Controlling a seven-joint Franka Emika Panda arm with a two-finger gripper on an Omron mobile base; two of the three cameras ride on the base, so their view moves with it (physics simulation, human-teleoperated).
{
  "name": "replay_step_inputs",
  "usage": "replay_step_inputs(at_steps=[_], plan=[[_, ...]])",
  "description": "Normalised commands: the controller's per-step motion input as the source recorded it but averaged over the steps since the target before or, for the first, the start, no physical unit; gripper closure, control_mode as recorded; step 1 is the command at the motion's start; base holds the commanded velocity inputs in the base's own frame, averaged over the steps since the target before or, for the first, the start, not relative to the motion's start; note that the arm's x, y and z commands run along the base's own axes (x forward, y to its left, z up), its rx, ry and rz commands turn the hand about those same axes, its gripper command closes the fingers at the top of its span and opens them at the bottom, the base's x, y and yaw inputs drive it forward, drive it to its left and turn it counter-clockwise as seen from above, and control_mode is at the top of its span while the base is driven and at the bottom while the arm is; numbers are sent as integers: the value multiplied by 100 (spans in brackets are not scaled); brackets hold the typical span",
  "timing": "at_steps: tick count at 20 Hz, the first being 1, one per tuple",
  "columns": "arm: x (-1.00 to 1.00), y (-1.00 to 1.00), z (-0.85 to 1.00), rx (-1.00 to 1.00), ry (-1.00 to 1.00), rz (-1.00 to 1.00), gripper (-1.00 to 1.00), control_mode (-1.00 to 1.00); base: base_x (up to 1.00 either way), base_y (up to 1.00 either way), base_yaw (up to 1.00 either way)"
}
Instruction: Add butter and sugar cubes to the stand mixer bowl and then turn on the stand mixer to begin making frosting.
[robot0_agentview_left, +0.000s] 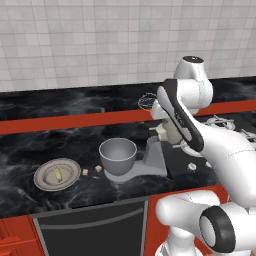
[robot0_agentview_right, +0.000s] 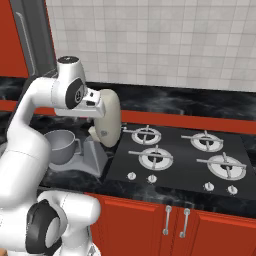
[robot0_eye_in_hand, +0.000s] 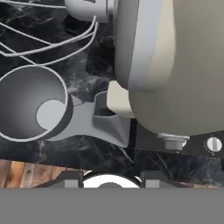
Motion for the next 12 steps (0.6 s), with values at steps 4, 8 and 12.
replay_step_inputs(at_steps=[4, 8, 12], plan=[[-13, 10, 0, -1, -2, 1, -100, -100, 0, 0, 0], [-23, 37, 0, -9, -5, 4, -100, -100, 0, 0, 0], [-23, 52, 0, -8, -4, 5, -100, -100, 0, 0, 0]])
